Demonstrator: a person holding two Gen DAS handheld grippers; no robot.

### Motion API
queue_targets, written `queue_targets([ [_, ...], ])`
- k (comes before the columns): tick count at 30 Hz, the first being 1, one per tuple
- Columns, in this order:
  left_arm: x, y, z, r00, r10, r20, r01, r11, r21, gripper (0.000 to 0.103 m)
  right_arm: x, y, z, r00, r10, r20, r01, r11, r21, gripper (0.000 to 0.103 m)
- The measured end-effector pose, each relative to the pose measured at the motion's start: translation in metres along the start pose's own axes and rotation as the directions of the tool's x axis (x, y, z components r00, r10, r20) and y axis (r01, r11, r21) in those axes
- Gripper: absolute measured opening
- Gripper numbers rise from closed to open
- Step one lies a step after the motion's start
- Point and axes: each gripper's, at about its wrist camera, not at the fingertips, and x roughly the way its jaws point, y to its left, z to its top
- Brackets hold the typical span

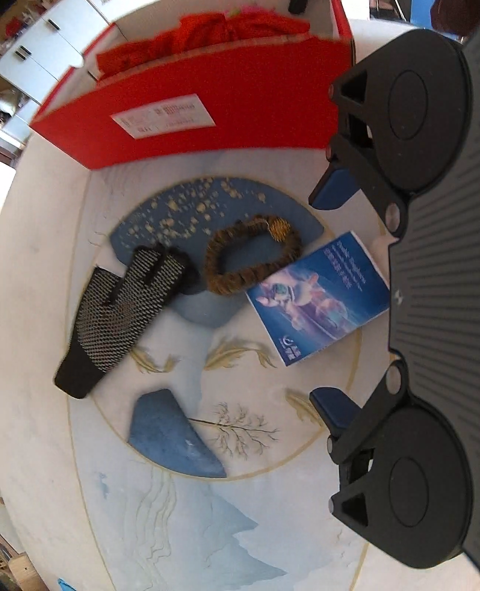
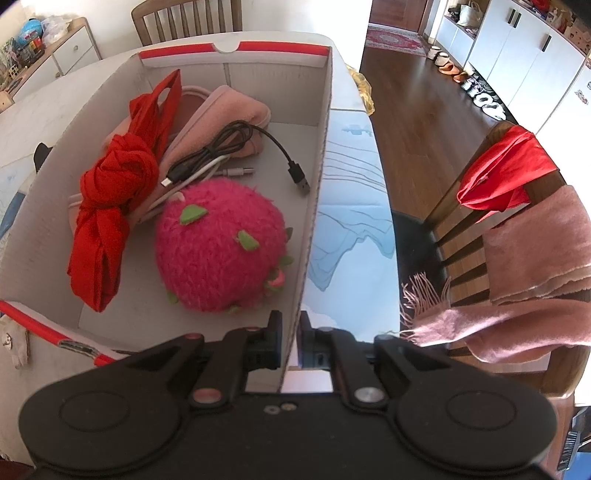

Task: Organize objects
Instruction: 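Withdraw the left gripper from the box toward the blue card packet, then grasp the blue card packet on the mat with the left gripper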

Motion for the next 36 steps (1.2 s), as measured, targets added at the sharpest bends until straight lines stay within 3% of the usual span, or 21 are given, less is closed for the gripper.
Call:
queue_targets([
  [17,0.027,0.004,-0.01,0.992,0.128,-0.005,-0.127,0.991,0.045,0.102,0.0,0.001,0.001,1.0,0.006,-0.002,-0.006,1.0,-0.03,0.008],
  [20,0.025,0.007,-0.012,0.991,0.134,0.011,-0.134,0.99,0.046,0.096,0.0,0.001,0.001,1.0,0.008,-0.002,-0.008,0.999,-0.034,0.008],
  [23,0.021,0.01,-0.012,0.991,0.132,0.033,-0.134,0.99,0.048,0.077,0.0,0.001,0.001,1.0,0.008,-0.002,-0.008,0.999,-0.04,0.008],
  [25,0.017,0.012,-0.012,0.991,0.128,0.044,-0.13,0.99,0.053,0.05,-0.001,0.001,0.001,1.0,0.008,-0.001,-0.008,0.999,-0.046,0.008],
  [36,-0.035,0.001,0.001,0.994,0.065,0.091,-0.073,0.993,0.092,0.049,-0.002,-0.002,0.0,1.0,0.012,0.002,-0.012,0.999,-0.051,0.006],
])
